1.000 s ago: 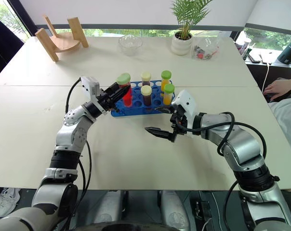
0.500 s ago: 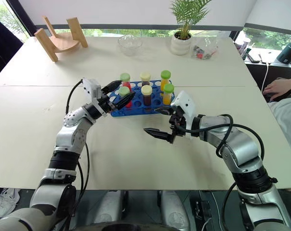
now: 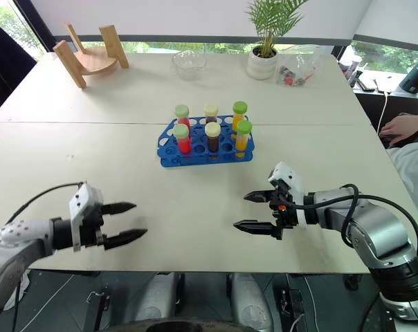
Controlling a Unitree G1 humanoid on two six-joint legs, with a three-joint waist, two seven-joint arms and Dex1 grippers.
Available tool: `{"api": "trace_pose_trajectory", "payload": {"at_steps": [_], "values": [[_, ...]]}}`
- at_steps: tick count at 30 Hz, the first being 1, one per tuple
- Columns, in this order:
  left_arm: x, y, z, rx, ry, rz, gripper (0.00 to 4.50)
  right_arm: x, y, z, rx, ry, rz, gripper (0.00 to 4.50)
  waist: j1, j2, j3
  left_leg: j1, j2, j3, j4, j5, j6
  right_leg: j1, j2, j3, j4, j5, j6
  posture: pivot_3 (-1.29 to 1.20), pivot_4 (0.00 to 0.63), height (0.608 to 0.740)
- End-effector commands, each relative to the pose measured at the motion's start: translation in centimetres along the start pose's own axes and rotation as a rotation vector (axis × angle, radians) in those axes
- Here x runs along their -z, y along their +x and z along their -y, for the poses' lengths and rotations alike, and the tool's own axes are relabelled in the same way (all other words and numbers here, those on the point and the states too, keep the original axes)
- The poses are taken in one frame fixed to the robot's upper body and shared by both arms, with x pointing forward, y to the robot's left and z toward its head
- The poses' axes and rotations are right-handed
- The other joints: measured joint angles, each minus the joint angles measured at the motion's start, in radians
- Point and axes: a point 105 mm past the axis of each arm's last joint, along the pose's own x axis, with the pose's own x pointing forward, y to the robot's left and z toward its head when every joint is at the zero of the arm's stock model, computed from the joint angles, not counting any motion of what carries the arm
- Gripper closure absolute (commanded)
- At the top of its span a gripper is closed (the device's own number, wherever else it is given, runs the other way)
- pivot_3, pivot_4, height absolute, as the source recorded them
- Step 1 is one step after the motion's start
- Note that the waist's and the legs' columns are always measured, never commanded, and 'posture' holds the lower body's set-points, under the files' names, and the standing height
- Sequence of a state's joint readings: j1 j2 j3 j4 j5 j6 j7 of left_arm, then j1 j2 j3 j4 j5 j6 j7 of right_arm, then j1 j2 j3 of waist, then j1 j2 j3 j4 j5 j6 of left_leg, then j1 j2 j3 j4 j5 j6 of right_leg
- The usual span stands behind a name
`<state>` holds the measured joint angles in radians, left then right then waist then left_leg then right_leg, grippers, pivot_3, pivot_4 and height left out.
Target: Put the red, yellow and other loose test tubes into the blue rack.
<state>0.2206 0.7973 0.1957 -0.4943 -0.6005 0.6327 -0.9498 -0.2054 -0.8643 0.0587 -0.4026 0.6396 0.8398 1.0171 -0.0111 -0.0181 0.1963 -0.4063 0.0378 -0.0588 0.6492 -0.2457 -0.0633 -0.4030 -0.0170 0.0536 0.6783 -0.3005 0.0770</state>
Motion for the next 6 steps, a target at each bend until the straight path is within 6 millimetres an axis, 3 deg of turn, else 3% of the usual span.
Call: {"api": "trace_pose_trajectory", "payload": {"at_steps": [1,6], "values": [[-1.27,-0.20,0.44,-0.008,0.047,0.019,0.08,-0.92,0.32,0.28,-0.001,-0.031,0.025,0.00,-0.003,0.000,0.000,0.000,0.000,0.001,0.000,0.000,0.000,0.000,0.000,0.000,0.000,0.000,0.000,0.00,0.150,0.740],[-1.61,0.03,-0.02,-0.017,0.027,0.032,0.08,-1.66,0.81,-0.08,-0.027,-0.033,0.041,0.00,-0.003,0.000,0.000,0.000,0.002,0.001,-0.002,0.000,0.000,-0.002,0.002,0.000,0.000,0.001,0.000,0.00,0.150,0.740]]}}
